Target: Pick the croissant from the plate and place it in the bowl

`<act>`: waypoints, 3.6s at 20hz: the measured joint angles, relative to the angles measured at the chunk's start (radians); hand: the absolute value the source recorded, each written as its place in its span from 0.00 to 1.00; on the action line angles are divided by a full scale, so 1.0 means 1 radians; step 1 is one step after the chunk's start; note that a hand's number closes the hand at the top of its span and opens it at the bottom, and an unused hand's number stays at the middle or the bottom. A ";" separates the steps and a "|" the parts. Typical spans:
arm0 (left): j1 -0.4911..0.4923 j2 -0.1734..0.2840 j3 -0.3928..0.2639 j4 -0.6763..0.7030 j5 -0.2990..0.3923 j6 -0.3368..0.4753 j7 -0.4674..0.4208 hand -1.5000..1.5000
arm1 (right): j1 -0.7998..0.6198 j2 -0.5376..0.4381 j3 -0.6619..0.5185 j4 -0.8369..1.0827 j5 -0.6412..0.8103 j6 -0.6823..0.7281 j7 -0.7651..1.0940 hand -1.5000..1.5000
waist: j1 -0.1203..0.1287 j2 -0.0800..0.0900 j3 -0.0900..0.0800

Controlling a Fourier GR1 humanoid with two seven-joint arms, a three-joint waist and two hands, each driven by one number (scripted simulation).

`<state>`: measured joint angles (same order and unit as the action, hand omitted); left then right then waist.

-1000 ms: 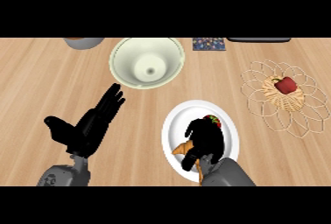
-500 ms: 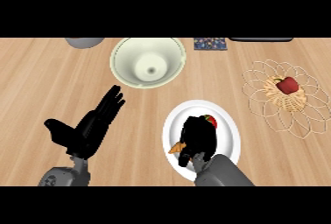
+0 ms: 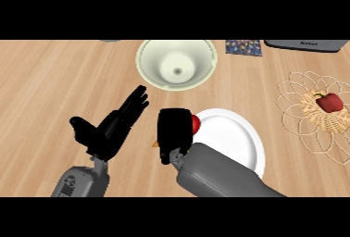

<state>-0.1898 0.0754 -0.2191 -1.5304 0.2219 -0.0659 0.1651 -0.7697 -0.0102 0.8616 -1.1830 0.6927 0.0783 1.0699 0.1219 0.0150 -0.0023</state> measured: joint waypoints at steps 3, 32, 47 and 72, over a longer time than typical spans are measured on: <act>-0.006 0.002 -0.001 0.005 0.001 -0.008 0.004 0.50 | -0.100 -0.001 0.034 0.009 -0.038 -0.020 0.028 1.00 | 0.010 -0.003 0.000; 0.004 0.002 0.028 0.012 -0.014 0.010 -0.002 0.50 | -0.783 -0.003 -0.083 0.304 -0.141 -0.182 0.084 1.00 | -0.047 -0.008 -0.001; 0.011 0.003 0.031 -0.011 -0.014 -0.004 -0.002 0.50 | -0.752 0.008 -0.150 0.772 -0.094 -0.426 -0.137 1.00 | -0.037 0.013 -0.001; 0.014 0.001 0.055 -0.008 -0.012 -0.001 -0.002 0.50 | -0.523 0.005 -0.482 0.675 -0.370 -1.029 -0.656 0.00 | -0.057 0.006 0.005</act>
<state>-0.1757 0.0765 -0.1645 -1.5380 0.2102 -0.0667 0.1627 -1.2930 -0.0049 0.3792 -0.5080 0.3231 -0.9507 0.4138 0.0654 0.0213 0.0023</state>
